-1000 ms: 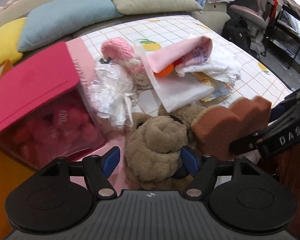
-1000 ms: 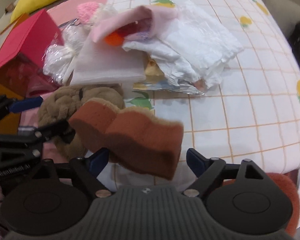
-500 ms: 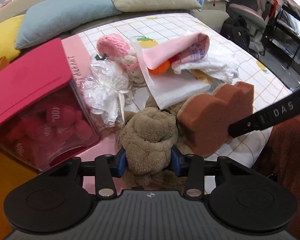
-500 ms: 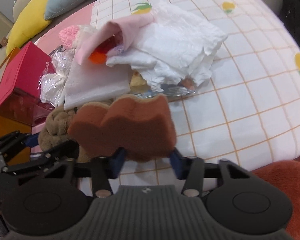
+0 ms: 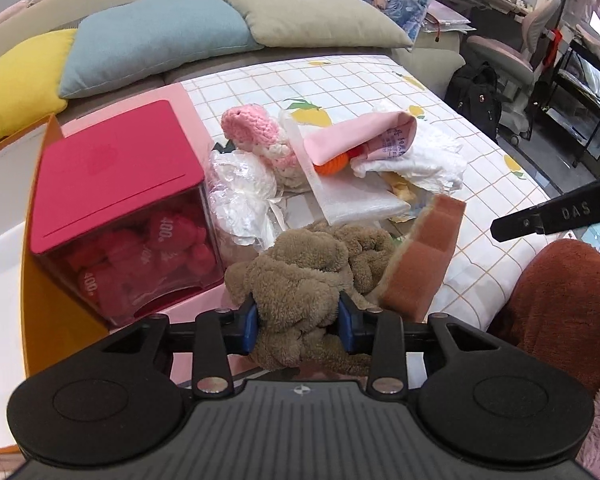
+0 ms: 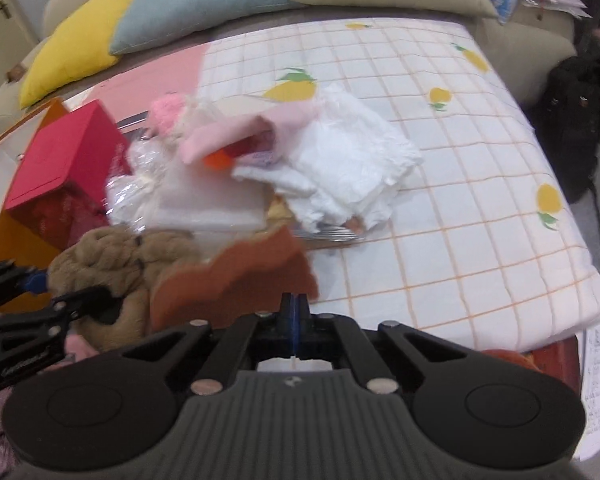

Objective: Organize soft objects
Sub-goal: 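Close the left tool on the brown plush while the right tool grips the sponge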

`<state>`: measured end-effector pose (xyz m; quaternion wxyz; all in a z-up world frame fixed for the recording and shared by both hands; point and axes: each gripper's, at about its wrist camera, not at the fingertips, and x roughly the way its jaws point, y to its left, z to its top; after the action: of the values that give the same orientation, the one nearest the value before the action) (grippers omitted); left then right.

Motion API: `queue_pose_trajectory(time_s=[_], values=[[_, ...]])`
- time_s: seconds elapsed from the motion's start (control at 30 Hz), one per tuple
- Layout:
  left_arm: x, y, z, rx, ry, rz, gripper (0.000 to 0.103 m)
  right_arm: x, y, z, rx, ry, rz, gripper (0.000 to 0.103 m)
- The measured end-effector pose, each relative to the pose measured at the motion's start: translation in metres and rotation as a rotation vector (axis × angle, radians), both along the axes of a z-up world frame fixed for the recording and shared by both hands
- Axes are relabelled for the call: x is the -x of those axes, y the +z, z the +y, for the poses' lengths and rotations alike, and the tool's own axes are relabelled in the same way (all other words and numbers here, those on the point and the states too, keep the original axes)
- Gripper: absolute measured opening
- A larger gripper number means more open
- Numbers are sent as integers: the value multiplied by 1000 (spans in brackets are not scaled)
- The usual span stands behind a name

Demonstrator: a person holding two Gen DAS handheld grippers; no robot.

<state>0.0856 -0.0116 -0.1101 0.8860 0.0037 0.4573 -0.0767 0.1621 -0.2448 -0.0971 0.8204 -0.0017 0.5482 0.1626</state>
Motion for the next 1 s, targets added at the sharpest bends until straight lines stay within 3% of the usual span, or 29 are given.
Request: queue_pose_trajectory(time_s=[0.03,0.1,0.13,0.17,0.23,0.33,0.4,0.57,0.6,0.63,0.67,0.77,1.0], values=[[1,1,0,7,3,-5,43,-4,-2,-4,-38,-45,32,5],[4,4,-1,16,-8,-22,43,-10,-8,-13,-146,-155,110,28],[4,5,-3,18,-18,-24,43,-10,-11,-14,-194,-201,141,66],[4,5,-4,29,-28,-17,43,-8,-13,-13,-228,-244,158,88],[4,4,-6,64,-44,0,43,-2,-17,-4,-249,-298,150,84],[6,2,-11,39,-62,-4,43,2,-24,16,-194,-306,154,84],[6,1,-11,18,-45,-2,43,5,-30,27,-148,-291,158,77],[6,-4,-3,6,9,20,43,9,-43,44,-108,-214,133,73],[6,-4,-2,8,13,22,43,10,-44,45,-104,-201,131,67],[6,-4,-2,2,15,20,43,11,-42,43,-119,-192,137,55],[7,-2,-3,-3,14,14,43,11,-41,42,-124,-189,143,52],[10,5,-2,10,13,-5,43,16,-30,41,-109,-169,110,41],[30,39,10,83,50,-97,43,33,26,39,-92,-116,-76,36]])
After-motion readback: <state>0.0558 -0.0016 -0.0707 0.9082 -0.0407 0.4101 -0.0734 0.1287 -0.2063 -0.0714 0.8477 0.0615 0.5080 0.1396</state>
